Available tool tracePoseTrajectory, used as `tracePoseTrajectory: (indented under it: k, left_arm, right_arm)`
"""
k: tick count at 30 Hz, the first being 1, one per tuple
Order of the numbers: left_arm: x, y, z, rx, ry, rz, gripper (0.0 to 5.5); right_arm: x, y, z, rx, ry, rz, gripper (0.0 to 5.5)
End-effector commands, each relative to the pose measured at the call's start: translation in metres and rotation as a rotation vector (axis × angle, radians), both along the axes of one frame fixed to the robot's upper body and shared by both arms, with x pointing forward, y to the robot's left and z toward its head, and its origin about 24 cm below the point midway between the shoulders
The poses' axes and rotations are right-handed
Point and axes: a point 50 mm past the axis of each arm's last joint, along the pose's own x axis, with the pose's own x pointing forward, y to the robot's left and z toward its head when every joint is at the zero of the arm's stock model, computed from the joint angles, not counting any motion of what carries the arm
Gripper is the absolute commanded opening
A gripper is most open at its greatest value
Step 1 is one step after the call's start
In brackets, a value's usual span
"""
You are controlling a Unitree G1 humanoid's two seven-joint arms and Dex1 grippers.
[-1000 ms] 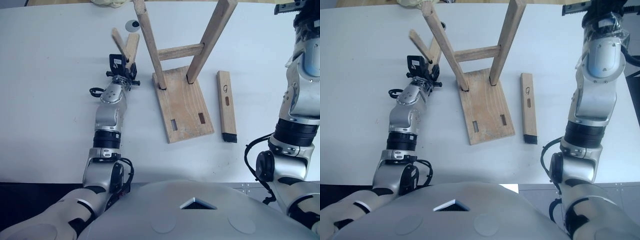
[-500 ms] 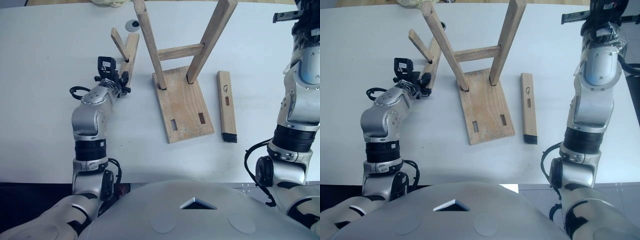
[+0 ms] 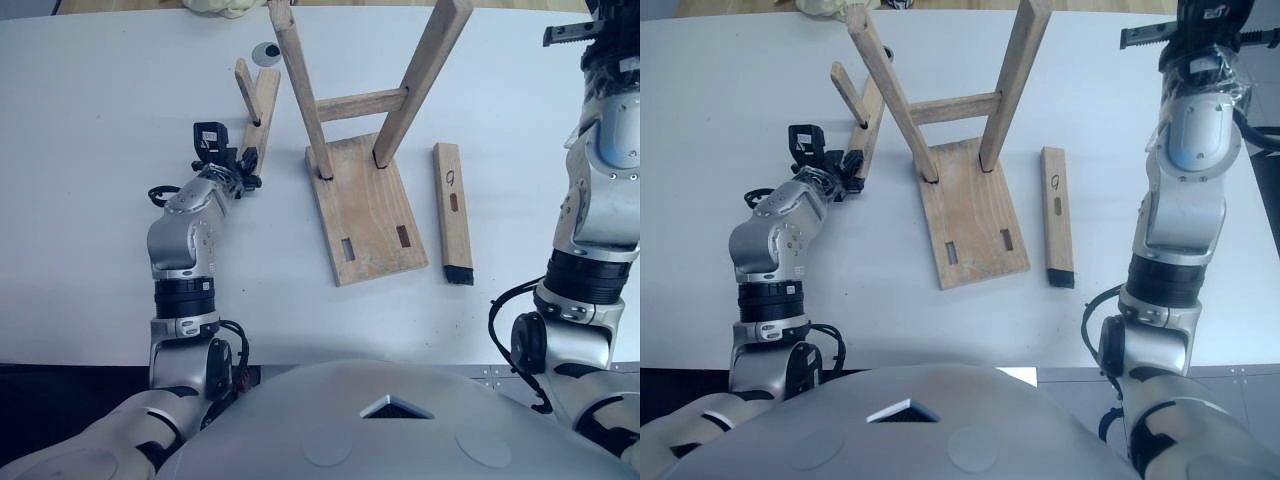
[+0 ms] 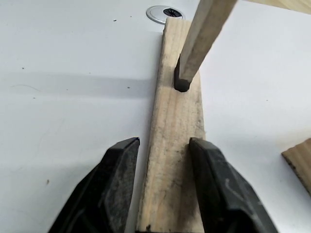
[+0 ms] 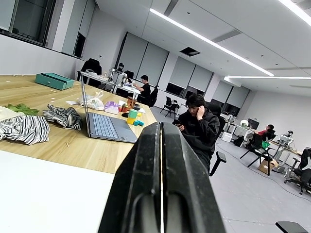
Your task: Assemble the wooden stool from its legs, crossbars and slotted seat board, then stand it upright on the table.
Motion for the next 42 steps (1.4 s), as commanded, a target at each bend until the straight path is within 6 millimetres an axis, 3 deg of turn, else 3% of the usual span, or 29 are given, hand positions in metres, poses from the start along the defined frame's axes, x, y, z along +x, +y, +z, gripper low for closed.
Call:
tracePoseTrajectory:
  k: [1, 6, 14, 21, 27, 31, 33, 36, 39, 42]
  left_arm:
    - [-0.006, 0.005, -0.011, 0.038, 0.069, 0.008, 1.86]
    - [0.001, 0.001, 0.003, 0.044, 0.011, -0.003, 1.86]
    - [0.002, -0.003, 0.009, 0.048, 0.005, -0.013, 2.84]
    - [-0.004, -0.001, -0.008, 0.060, 0.098, -0.011, 2.84]
    - [-0.010, 0.010, -0.019, 0.044, 0.142, 0.040, 2.06]
    - [-0.010, 0.018, -0.018, 0.053, 0.068, 0.033, 2.02]
    - [-0.002, 0.024, -0.008, 0.040, -0.056, 0.040, 2.01]
    - [0.013, 0.032, 0.023, -0.105, -0.308, 0.016, 2.01]
    - [0.021, 0.030, 0.059, -0.305, -0.508, -0.125, 2.01]
    - [0.027, 0.022, 0.101, -0.536, -0.653, -0.329, 2.01]
  right_arm:
    - [0.000, 0.002, 0.001, 0.009, -0.014, 0.001, 0.00]
    - [-0.001, 0.003, 0.001, 0.008, -0.016, 0.000, 0.00]
    - [-0.001, 0.004, 0.000, 0.007, -0.011, 0.004, 0.00]
    - [-0.001, 0.004, -0.002, 0.009, -0.007, 0.002, 0.00]
    - [-0.003, 0.004, -0.002, 0.009, -0.013, -0.007, 0.00]
    - [0.000, 0.000, 0.000, 0.055, -0.011, -0.012, 0.00]
    - [0.004, -0.004, 0.007, 0.153, -0.014, 0.033, 0.00]
    - [0.009, -0.013, 0.033, 0.430, -0.023, 0.269, 0.19]
    - [0.014, -0.025, 0.072, 0.636, -0.017, 0.551, 0.66]
    - [0.013, -0.024, 0.105, 0.825, 0.056, 0.873, 1.26]
